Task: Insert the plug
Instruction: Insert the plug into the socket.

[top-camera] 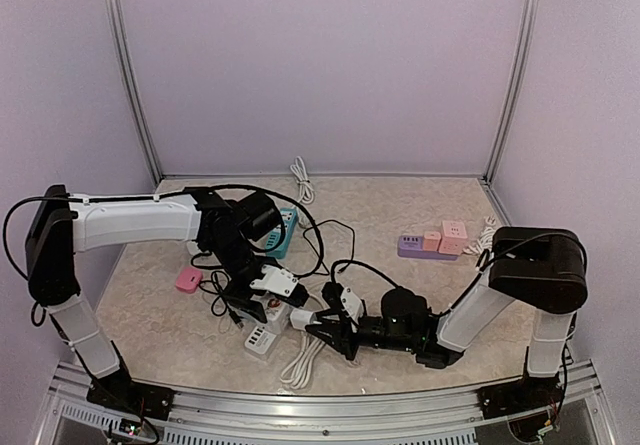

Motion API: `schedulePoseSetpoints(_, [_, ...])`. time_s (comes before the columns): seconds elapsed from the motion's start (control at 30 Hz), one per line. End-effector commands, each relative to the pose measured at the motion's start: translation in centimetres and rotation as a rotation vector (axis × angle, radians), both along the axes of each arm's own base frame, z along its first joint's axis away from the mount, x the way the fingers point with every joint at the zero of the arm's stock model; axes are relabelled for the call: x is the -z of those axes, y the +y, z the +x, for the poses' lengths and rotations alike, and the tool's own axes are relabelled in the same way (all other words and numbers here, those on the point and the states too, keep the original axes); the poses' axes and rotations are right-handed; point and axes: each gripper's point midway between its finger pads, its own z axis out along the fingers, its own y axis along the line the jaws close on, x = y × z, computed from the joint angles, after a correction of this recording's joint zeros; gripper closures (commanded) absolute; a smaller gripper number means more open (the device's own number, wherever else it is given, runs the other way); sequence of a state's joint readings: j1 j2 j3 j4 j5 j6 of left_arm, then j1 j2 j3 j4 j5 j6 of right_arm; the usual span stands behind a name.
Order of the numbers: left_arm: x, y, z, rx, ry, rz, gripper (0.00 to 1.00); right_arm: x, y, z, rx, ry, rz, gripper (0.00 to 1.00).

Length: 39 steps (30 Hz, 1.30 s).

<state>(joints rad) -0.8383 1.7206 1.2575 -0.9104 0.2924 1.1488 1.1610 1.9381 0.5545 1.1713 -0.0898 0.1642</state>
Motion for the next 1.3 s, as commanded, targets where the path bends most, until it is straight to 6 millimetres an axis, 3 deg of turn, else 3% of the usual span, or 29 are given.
schedulePoseSetpoints(0.0, [4.4, 0.8, -1.0, 0.002, 0.084, 0.089, 0.55, -0.1, -0.3, 1.0, 0.028, -0.052, 0.02, 1.0])
schedulePoseSetpoints(0.4, [4.6, 0.2, -0.7, 0.001, 0.1, 0.065, 0.58, 0.7, 0.2, 1.0, 0.013, -0.041, 0.001, 1.0])
schedulePoseSetpoints(0.67, [4.9, 0.3, -1.0, -0.015, 0.165, 0.033, 0.58, -0.6, 1.1, 0.8, -0.012, -0.049, 0.05, 1.0])
schedulePoseSetpoints(1.27, [5.6, 0.4, -0.8, -0.006, 0.122, 0.012, 0.59, -3.4, 1.7, 0.4, -0.024, -0.073, 0.112, 1.0])
